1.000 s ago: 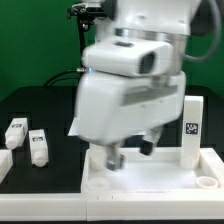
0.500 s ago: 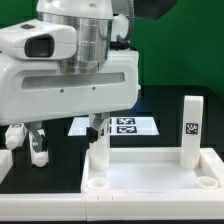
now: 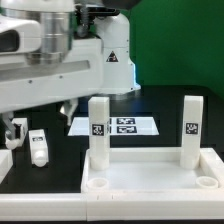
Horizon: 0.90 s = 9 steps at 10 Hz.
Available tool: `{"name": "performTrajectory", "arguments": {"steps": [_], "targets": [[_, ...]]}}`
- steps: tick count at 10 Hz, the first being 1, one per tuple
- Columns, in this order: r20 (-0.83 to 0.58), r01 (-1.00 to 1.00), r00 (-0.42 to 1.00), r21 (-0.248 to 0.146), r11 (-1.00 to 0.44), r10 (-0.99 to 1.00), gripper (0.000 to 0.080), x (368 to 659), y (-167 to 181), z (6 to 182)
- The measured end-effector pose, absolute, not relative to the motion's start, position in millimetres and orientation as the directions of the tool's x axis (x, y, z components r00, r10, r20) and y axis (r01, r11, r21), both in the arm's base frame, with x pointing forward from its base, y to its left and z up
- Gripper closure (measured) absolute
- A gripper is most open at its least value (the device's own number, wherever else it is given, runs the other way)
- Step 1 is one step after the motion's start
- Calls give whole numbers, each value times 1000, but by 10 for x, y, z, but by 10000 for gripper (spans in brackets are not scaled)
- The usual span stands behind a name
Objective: Assemble desk
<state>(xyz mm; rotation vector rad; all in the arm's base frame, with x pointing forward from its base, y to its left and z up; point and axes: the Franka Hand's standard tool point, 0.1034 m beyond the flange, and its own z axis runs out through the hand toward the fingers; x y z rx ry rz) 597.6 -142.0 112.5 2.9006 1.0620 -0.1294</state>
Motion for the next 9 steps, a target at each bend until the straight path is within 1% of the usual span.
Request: {"name": "performTrajectory", "arguments": {"steps": [1, 2, 6, 7, 8, 9], "targets": [[-88, 635, 771, 24, -773, 631, 150, 5933, -1451, 1187], [-72, 630, 776, 45, -775, 627, 150, 6019, -1382, 1138], [-76, 633, 774, 40, -773, 629, 150, 6001, -1380, 1109], [-75, 650, 759, 34, -759, 647, 150, 5890, -1431, 1093], [-73, 654, 755, 29, -756, 651, 150, 5667, -1488, 1057], [-51, 645, 764, 55, -762, 643, 150, 5516, -1475, 982]]}}
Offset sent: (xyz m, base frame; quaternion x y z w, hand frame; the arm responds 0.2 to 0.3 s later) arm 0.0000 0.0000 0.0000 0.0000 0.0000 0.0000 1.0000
